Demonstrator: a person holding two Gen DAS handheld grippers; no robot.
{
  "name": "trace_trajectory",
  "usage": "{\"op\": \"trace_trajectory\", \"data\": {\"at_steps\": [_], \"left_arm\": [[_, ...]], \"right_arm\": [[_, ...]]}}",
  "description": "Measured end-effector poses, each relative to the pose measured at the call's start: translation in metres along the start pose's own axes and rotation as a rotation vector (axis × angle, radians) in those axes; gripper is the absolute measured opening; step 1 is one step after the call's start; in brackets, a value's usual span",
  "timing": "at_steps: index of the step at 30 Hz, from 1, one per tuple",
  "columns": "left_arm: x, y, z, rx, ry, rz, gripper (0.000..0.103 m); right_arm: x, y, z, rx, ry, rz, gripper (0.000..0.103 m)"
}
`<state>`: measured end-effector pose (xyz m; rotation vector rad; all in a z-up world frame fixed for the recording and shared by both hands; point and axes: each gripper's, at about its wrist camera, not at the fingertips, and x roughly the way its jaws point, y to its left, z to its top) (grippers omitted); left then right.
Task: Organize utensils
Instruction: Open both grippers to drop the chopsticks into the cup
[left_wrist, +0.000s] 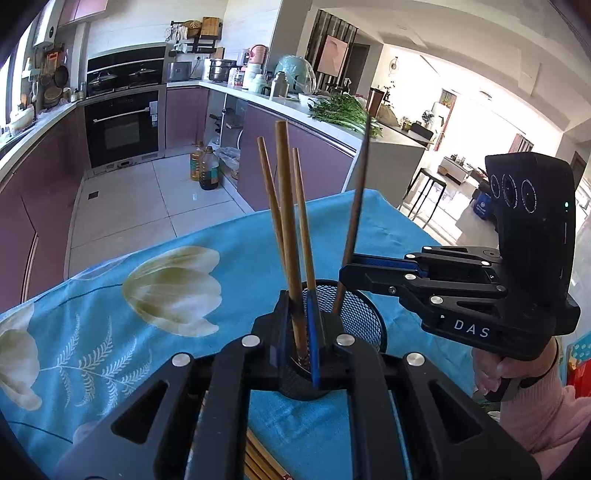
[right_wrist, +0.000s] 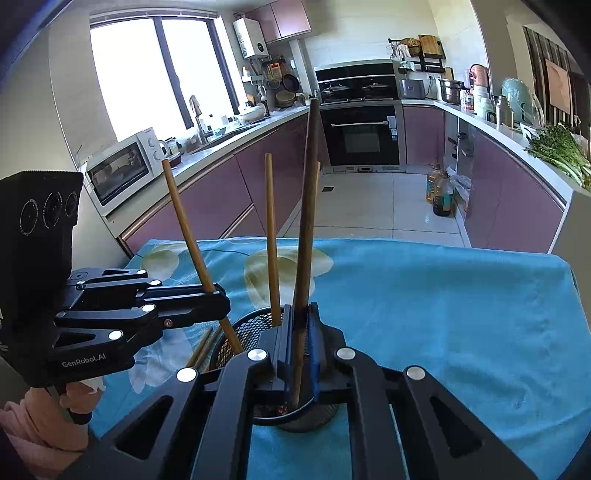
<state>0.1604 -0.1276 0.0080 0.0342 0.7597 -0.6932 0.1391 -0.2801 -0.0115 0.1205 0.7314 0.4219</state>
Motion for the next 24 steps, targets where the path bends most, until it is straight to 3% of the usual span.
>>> {"op": "trace_trajectory", "data": {"at_steps": [10,14,20,24], "left_arm": [[-0.022,0.013,-0.016,-0.044,-0.063,0.051,0.021],[-0.043,0.019,-0.029,-0.045,-0.112,0.092,0.025],[-0.081,0.027,-0.051,-0.043,-0.189,0.163,0.035],[-0.093,0.036,-0.073,-0.050,-0.179,0.208,0.037]], "right_arm": [[-0.001,0.000,-0.001,0.012,-0.033,-0.017,0.010],[-0.016,0.006,-0.007,-0.002,-0.072,-0.009,0.019],[-0.048,0.031,-0.019,-0.067,-0.153,0.058,0.029],[-0.056,0.055,-0.034,-0.130,-0.151,0.127,0.034]]}}
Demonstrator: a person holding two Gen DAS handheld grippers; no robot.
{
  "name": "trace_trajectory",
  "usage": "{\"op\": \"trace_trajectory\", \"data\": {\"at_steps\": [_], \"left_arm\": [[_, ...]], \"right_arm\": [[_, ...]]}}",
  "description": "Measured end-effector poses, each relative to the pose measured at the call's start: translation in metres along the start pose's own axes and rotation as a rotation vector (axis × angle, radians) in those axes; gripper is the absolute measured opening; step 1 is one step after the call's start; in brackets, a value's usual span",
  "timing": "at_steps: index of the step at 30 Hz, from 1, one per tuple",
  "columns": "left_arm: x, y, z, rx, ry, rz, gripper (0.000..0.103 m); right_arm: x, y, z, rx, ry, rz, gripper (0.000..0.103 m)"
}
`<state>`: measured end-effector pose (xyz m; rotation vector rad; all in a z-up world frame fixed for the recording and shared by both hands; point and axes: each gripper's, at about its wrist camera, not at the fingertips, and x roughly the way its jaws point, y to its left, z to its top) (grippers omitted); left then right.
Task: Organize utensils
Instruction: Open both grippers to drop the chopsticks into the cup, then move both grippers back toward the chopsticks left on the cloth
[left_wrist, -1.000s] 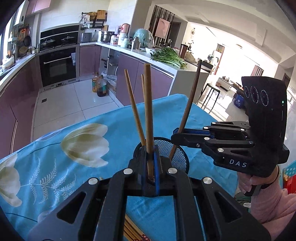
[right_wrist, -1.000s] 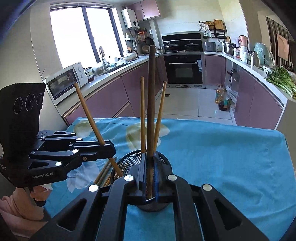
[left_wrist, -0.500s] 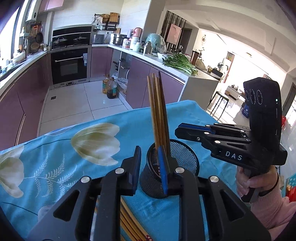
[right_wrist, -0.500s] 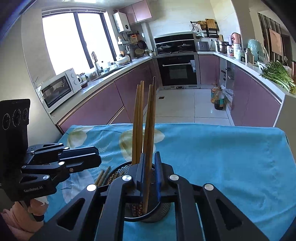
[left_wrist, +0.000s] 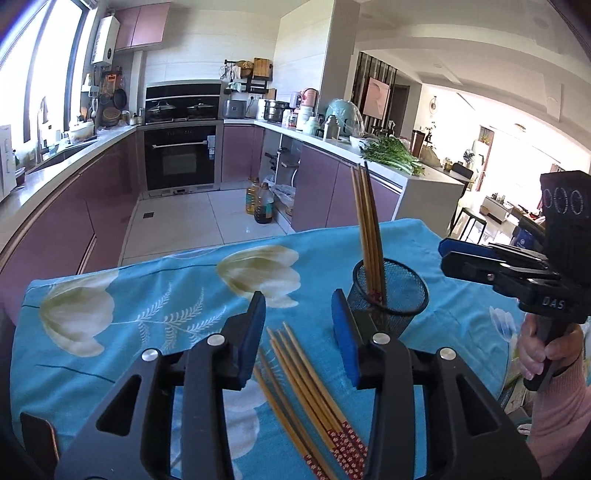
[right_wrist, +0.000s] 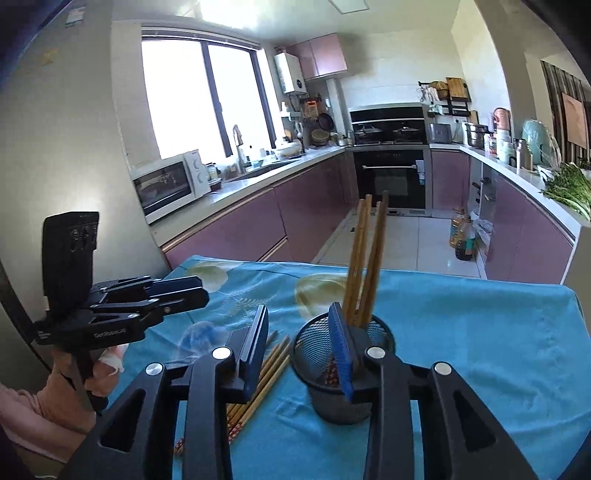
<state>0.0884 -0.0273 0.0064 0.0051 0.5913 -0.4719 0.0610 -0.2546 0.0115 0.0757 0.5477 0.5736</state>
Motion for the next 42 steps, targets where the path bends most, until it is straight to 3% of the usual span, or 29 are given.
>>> {"op": "trace_trajectory", "data": {"at_steps": [11,17,26,42], "left_arm": [[0.020,0.022,-0.062,-0.036,0.168,0.081,0.037],[0.032,0.020,-0.081,-0.052,0.219,0.084,0.037],[0.049,0.016,-0.095,-0.048,0.285,0.074,0.038],[0.056,0.010,-0.098,-0.022,0.305,0.071,0.039]], "right_arm": [[0.053,0.030,-0.057,0.044,0.206,0.078,0.034],[0.071,0.032,-0.074,0.072,0.272,0.060,0.034],[0.081,0.035,-0.084,0.062,0.326,0.031,0.034],[0.092,0.045,-0.091,0.010,0.354,-0.022,0.034]]}}
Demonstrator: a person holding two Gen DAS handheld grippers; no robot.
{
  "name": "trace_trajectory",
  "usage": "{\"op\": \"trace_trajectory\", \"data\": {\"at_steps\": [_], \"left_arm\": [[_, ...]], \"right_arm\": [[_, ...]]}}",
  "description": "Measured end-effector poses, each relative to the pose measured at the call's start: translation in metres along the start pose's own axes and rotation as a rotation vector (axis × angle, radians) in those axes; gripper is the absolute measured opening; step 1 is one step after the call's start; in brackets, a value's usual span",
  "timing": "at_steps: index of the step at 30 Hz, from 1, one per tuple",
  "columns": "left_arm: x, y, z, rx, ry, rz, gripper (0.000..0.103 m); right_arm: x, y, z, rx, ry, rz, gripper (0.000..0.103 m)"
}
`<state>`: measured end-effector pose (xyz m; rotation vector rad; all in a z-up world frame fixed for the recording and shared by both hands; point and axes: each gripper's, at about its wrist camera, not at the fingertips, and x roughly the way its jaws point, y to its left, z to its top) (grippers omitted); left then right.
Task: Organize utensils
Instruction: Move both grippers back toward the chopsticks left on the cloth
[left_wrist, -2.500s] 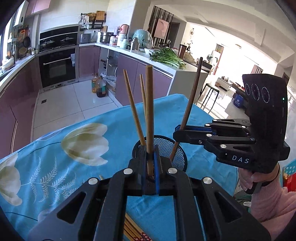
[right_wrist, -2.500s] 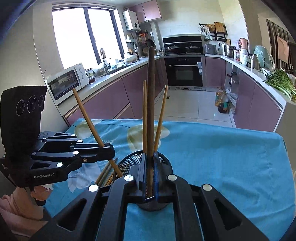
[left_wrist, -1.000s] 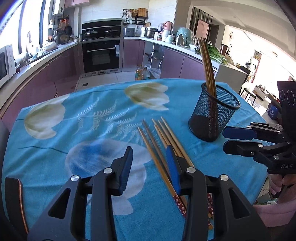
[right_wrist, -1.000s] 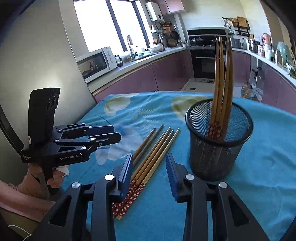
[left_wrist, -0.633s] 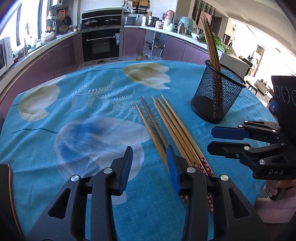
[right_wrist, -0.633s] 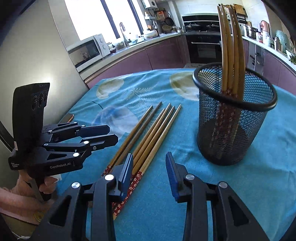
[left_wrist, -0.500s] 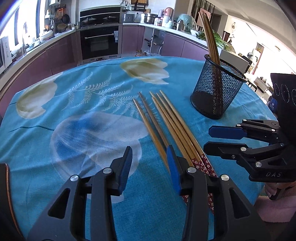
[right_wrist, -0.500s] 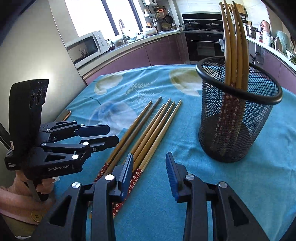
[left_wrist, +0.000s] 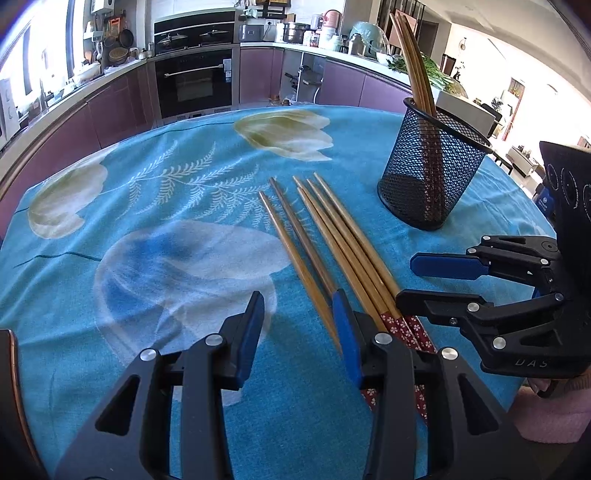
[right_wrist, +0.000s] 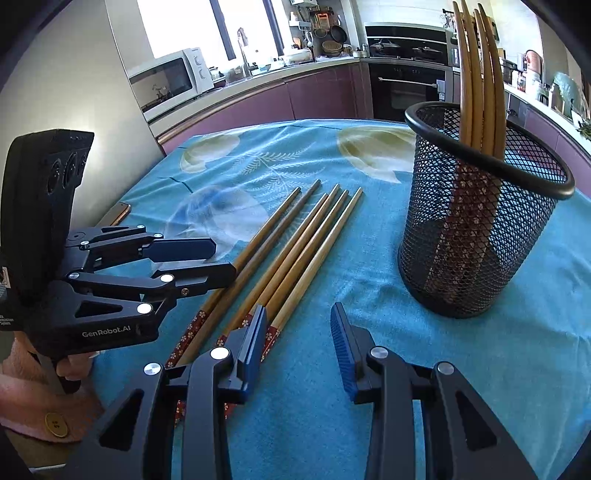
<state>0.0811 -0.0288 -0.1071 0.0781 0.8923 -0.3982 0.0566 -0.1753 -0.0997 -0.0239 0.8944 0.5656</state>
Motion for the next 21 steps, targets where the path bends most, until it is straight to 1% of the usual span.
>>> {"op": "trace_trajectory", "data": {"at_steps": [9,15,21], "left_arm": [[0.001,-0.001,0.000,0.020,0.019,0.023,0.038],[0.003,0.000,0.002,0.023,0.031,0.022,0.038],[0.009,0.002,0.009,0.024,0.043,0.024,0.032]], "right_arm": [[0.000,-0.001,0.002,-0.005,0.018,-0.033,0.034],[0.002,0.000,0.004,-0.007,0.028,-0.054,0.034],[0.010,0.003,0.010,-0.009,0.023,-0.082,0.034]]}}
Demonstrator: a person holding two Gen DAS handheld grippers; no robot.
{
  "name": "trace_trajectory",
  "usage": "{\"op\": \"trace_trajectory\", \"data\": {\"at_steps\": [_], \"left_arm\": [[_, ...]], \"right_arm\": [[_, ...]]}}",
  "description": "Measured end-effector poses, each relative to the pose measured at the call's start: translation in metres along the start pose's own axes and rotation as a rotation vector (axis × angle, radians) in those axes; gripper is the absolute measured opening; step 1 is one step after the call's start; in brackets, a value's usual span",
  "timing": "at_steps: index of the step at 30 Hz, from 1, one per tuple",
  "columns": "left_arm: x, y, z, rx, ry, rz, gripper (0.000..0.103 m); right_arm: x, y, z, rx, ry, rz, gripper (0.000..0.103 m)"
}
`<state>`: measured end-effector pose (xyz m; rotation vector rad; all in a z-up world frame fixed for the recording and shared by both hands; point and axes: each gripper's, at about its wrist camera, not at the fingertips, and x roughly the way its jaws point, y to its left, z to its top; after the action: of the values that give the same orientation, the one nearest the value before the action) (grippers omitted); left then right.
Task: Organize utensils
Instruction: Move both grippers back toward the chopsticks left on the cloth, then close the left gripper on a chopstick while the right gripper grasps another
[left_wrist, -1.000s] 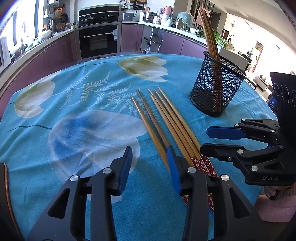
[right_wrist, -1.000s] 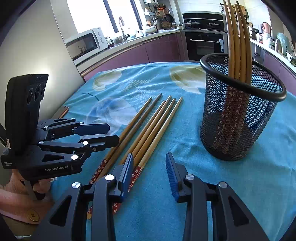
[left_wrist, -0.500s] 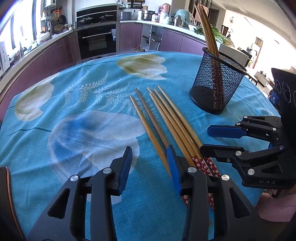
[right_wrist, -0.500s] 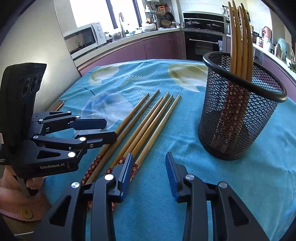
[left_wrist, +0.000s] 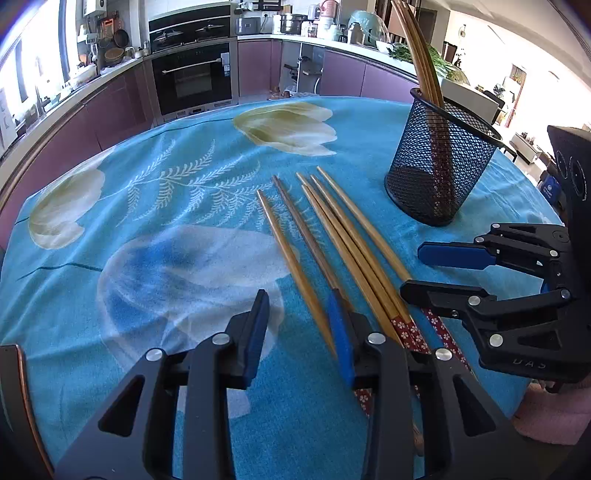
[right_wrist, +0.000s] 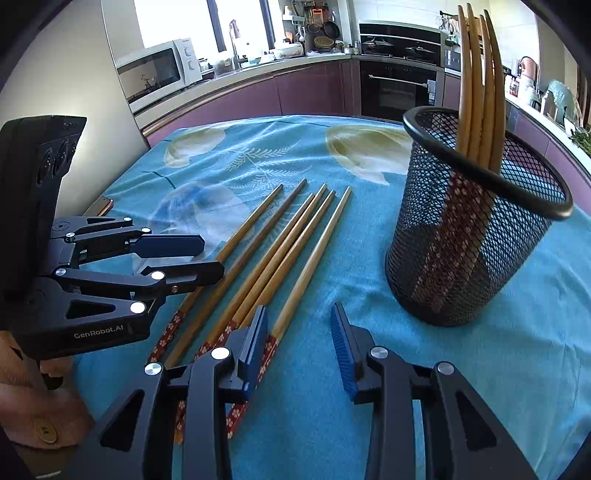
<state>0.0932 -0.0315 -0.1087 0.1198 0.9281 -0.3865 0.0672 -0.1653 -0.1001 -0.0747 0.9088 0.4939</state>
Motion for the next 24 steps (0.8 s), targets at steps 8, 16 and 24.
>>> {"op": "trace_trajectory", "data": {"at_steps": [8,16,24], "left_arm": [[0.004,0.001,0.005,-0.023,0.001,-0.005,0.020],[0.001,0.006,0.002,-0.090,-0.009,-0.029,0.009],[-0.012,0.009,-0.002,-0.116,-0.038,-0.050,0.008]], "right_arm": [[0.006,-0.003,0.005,0.027,-0.023,-0.023,0.024],[0.002,-0.021,0.002,0.145,-0.034,0.038,0.008],[-0.011,-0.028,-0.001,0.183,-0.079,0.083,0.006]]}}
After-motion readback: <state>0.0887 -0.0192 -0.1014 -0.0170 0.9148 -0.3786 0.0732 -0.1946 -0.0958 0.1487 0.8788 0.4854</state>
